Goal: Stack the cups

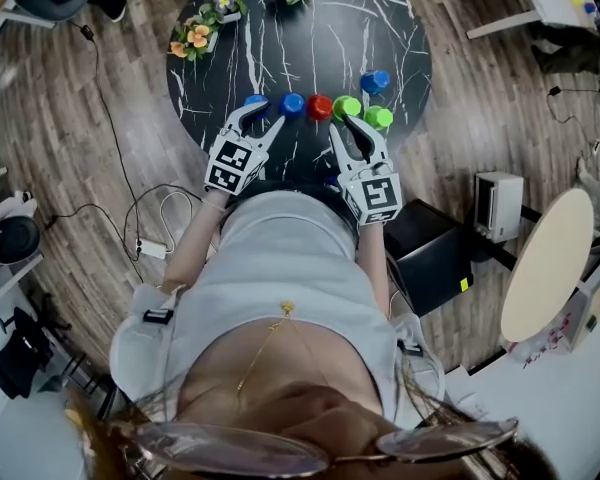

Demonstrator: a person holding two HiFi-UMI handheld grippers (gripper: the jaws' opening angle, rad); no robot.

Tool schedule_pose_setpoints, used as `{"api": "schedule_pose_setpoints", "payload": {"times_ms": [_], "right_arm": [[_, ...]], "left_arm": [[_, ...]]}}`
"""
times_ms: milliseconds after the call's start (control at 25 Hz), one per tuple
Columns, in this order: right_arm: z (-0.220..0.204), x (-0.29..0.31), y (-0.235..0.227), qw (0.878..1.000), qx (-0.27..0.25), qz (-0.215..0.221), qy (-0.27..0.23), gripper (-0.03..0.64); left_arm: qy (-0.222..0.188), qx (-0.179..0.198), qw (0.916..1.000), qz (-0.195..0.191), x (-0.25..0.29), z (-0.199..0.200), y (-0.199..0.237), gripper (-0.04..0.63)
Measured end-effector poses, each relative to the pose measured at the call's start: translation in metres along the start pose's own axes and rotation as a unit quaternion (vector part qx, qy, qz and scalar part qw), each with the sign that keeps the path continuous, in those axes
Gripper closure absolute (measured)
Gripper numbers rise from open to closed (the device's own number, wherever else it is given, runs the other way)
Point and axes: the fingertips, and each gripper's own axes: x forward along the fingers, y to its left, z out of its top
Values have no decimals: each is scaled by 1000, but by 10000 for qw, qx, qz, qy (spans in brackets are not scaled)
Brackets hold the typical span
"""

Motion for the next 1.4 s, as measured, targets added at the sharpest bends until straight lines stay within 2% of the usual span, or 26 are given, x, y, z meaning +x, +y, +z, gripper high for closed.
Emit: {"api": "schedule_pose_setpoints", "payload": {"times_ms": [160,520,640,800,1200,1400], "right_arm": [[-2,2,2,10000,52,-72,31,546],[-8,2,10,9997,115,-140,161,546],[-12,2,11,9994,136,-185,241,546],[-15,1,11,9991,193,-237,287,546],[-21,0,15,9986,226,-312,368,546],[-26,-2,7,9980,272,-374,422,546]], "left_arm": [[194,-171,9996,91,1,-19,15,446],[632,-192,9971,383,8,-57,47,408],[801,-133,9958,426,13,-69,55,397],[1101,-40,9932,386,22,-87,60,347],[1566,280,9861,472,38,-110,68,344],[1638,221,9849,525,42,-113,70,345]]}}
